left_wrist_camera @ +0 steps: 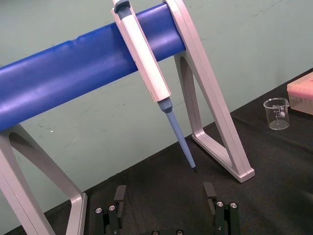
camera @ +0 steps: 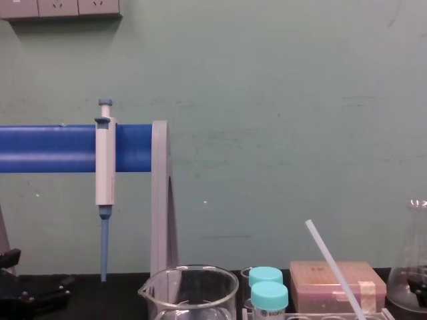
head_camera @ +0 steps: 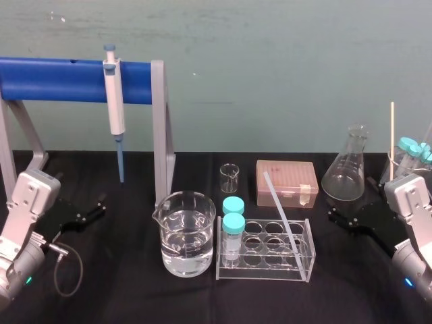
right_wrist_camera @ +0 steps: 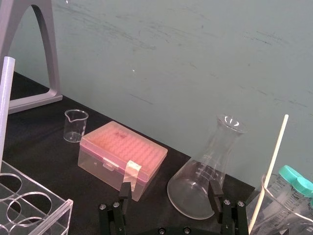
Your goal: Pick up the stirring rod with one hand, then place it down.
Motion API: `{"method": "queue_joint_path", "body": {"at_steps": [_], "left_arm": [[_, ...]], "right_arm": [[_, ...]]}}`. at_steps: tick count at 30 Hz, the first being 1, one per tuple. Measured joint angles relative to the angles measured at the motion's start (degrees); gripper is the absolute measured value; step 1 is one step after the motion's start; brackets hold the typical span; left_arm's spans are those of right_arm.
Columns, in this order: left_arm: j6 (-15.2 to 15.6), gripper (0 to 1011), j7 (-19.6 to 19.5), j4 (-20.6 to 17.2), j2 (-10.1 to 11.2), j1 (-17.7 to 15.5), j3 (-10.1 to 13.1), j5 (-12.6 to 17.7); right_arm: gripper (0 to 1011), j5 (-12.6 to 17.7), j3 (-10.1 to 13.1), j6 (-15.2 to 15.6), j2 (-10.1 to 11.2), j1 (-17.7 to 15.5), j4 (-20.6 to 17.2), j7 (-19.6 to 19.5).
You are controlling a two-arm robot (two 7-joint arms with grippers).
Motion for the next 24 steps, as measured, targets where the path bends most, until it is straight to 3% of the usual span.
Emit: {"method": "queue_joint_path", "body": {"at_steps": [24], "left_arm": [[0.0, 1000, 0.0, 0.0, 0.0, 0.0, 0.0, 0.0]], "right_arm": [[1003, 0.0, 0.0, 0.0, 0.0, 0.0, 0.0, 0.0]]}}
